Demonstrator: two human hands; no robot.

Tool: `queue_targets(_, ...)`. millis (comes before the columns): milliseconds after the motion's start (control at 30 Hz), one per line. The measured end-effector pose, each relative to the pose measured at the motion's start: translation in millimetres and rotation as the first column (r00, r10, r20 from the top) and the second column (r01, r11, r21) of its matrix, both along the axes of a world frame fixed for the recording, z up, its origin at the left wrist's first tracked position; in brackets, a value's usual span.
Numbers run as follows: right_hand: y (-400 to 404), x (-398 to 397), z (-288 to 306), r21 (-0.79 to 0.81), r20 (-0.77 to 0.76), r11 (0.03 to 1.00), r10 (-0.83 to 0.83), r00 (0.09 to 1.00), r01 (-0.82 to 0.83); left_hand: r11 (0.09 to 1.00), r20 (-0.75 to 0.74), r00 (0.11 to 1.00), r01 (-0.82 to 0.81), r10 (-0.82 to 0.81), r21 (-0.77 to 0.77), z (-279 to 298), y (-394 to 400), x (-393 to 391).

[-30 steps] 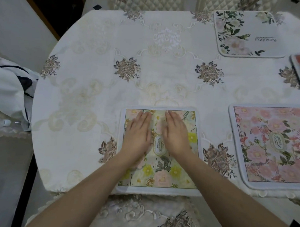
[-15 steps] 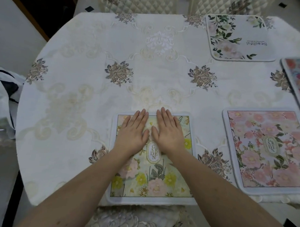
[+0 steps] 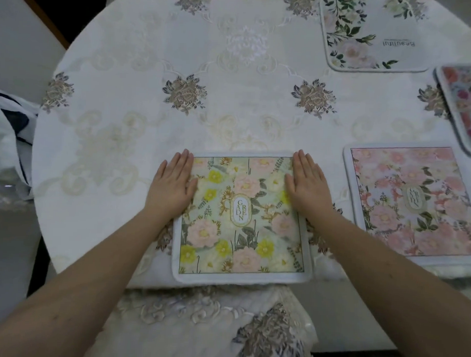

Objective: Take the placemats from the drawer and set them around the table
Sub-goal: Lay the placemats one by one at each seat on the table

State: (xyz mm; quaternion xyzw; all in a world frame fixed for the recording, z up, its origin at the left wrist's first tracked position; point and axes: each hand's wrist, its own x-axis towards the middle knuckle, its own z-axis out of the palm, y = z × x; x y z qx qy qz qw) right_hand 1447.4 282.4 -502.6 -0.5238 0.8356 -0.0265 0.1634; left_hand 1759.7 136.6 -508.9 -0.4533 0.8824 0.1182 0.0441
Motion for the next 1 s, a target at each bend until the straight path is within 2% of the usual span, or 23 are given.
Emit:
queue_targets(133, 19.9, 35.7, 7.6, -0.115, 0.034, 0.988, -0.101, 0.994, 0.104, 0.99, -0.11, 0.984, -0.139, 0.142, 0.029, 11.4, 26.0, -11.6)
queue_targets(200, 26.0, 69.8, 12.0, -0.149, 0.107, 0.983, -0.09, 0.99, 0.106, 0.994, -0.15, 0.983, -0.106, 0.11, 0.033, 17.7, 52.6, -23.4)
queue_targets(300, 33.6, 115.4, 11.1, -0.184, 0.191, 0.982, -0.01, 0.982, 0.046, 0.999, -0.182, 0.983, 0.012, -0.002, 0.053, 20.9, 93.6, -41.7)
queue_targets(433, 54.5, 148.1, -0.6, -0.163, 0.148, 0.982, 0.119, 0.982, -0.094, 0.997, -0.17, 0.985, -0.011, 0.024, 0.078, 15.3, 126.6, -45.7)
queue_targets(667, 67.9, 140.4, -8.4, -0.075, -0.014, 0.956, 0.285, 0.958, -0.285, 0.989, -0.04, 0.989, 0.145, -0.144, 0.021, -2.3, 148.3, -21.2)
queue_targets(867, 83.1, 110.7, -5.3, -0.089, -0.042, 0.88, 0.465, 0.884, -0.467, 0.969, -0.021, 0.969, 0.247, -0.247, 0.011, 1.2, 140.9, -6.8)
queue_targets(1000, 97.4, 86.9, 0.5, -0.092, -0.051, 0.892, 0.44, 0.896, -0.443, 0.962, 0.002, 0.962, 0.272, -0.272, 0.004, 3.7, 134.4, 11.8)
